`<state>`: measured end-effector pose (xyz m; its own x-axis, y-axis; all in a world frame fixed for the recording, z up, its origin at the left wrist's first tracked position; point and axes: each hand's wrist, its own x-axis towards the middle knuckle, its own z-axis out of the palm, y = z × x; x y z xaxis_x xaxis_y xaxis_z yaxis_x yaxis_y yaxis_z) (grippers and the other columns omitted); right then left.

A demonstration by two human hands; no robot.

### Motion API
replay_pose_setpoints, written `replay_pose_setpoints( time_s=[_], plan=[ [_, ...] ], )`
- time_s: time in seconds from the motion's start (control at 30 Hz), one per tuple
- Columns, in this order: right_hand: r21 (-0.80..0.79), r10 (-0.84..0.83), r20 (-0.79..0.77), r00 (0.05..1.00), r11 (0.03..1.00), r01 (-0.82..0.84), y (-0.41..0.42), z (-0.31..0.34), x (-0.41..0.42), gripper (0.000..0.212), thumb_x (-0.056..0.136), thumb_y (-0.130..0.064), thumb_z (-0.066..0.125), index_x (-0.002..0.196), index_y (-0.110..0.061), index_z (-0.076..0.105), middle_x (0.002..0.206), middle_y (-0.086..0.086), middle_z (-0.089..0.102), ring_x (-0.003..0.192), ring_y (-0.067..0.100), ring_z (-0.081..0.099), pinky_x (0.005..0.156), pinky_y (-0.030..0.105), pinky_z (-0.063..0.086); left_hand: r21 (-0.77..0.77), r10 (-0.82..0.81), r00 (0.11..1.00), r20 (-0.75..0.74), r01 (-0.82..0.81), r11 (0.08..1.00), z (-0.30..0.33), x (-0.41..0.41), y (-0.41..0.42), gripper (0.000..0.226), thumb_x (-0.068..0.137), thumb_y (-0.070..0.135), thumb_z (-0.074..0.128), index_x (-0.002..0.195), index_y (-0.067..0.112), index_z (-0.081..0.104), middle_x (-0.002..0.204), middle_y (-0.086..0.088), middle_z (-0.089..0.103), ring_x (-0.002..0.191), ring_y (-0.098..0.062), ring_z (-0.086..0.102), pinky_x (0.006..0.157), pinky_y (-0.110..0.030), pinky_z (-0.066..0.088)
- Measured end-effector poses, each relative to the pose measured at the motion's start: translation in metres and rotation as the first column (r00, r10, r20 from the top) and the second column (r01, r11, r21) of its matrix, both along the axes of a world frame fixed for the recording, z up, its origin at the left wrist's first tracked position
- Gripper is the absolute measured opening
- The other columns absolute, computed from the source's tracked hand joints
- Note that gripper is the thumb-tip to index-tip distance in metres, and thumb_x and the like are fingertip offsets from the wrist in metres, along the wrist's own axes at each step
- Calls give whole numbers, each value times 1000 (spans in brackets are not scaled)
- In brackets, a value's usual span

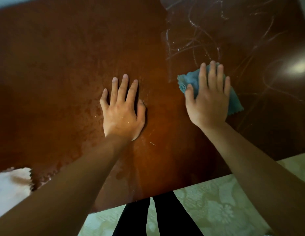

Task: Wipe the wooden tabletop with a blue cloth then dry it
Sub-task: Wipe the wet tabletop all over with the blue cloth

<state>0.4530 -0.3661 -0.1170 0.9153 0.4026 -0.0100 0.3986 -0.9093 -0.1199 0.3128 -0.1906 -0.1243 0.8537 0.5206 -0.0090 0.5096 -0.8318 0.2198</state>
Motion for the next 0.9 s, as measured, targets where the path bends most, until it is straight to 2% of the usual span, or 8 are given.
replay_pose_setpoints(
  time_s=[0.1, 0.23, 0.37, 0.43, 0.53, 0.7, 0.83, 0.9],
  plan=[
    [6, -35, -9, 999, 999, 35, 28, 1, -13, 73, 103, -52, 16, 163, -9, 16, 170, 16, 13, 158, 32, 8, 128, 53, 7, 2, 4, 1000, 2, -4, 1000, -1, 0, 0, 57, 103, 45, 25, 155, 24, 31, 166, -3, 20, 155, -25, 8, 122, -53, 9],
    [38, 152, -17, 988, 988, -152, 66, -1, -51, 70, 106, -49, 21, 163, -10, 18, 170, 16, 13, 159, 32, 7, 129, 50, 5, -2, 3, 1000, -4, -3, 1000, 1, 1, 0, 56, 103, 45, 26, 154, 22, 33, 166, -4, 21, 155, -25, 9, 122, -54, 10],
    [68, 243, -26, 970, 968, -241, 57, -2, -47, 70, 105, -51, 25, 162, -12, 21, 170, 14, 16, 159, 29, 10, 129, 49, 7, -4, 7, 1000, -7, -7, 1000, 2, 1, -1, 56, 103, 45, 26, 154, 22, 34, 166, -3, 21, 155, -24, 9, 122, -53, 10],
    [45, 187, -24, 982, 982, -186, 37, -3, -20, 72, 104, -54, 23, 163, -13, 18, 171, 13, 13, 159, 29, 8, 129, 49, 6, -14, 11, 1000, -4, -11, 1000, 2, 1, -1, 57, 103, 45, 25, 154, 22, 33, 166, -2, 20, 155, -24, 7, 123, -53, 9],
    [6, -21, -24, 999, 1000, 22, 14, -1, 22, 73, 104, -54, 20, 164, -14, 14, 171, 13, 12, 159, 30, 7, 129, 50, 5, -10, 10, 1000, 5, -10, 1000, 0, 0, -1, 56, 103, 46, 25, 154, 22, 34, 166, -3, 21, 155, -24, 8, 122, -53, 9],
    [6, -104, -31, 994, 995, 104, 32, 0, 25, 74, 103, -51, 17, 163, -9, 13, 170, 18, 11, 158, 34, 6, 128, 54, 6, 10, 9, 1000, 8, -9, 1000, 0, 0, -1, 55, 104, 45, 27, 153, 21, 36, 166, -4, 23, 155, -25, 10, 122, -53, 10],
    [44, 77, -11, 997, 996, -76, 65, 0, -23, 70, 106, -50, 20, 163, -9, 15, 170, 17, 11, 159, 33, 6, 129, 51, 3, 12, 9, 1000, 0, -9, 1000, 1, 0, -1, 56, 103, 45, 26, 153, 21, 34, 166, -4, 22, 155, -25, 10, 122, -52, 9],
    [60, 180, -10, 984, 982, -179, 75, -3, -44, 69, 107, -49, 23, 163, -9, 18, 170, 16, 13, 159, 32, 7, 128, 52, 6, 19, 7, 1000, -16, -7, 1000, 1, 0, -1, 56, 103, 44, 25, 153, 20, 34, 166, -4, 22, 155, -25, 10, 122, -53, 10]
  ],
)
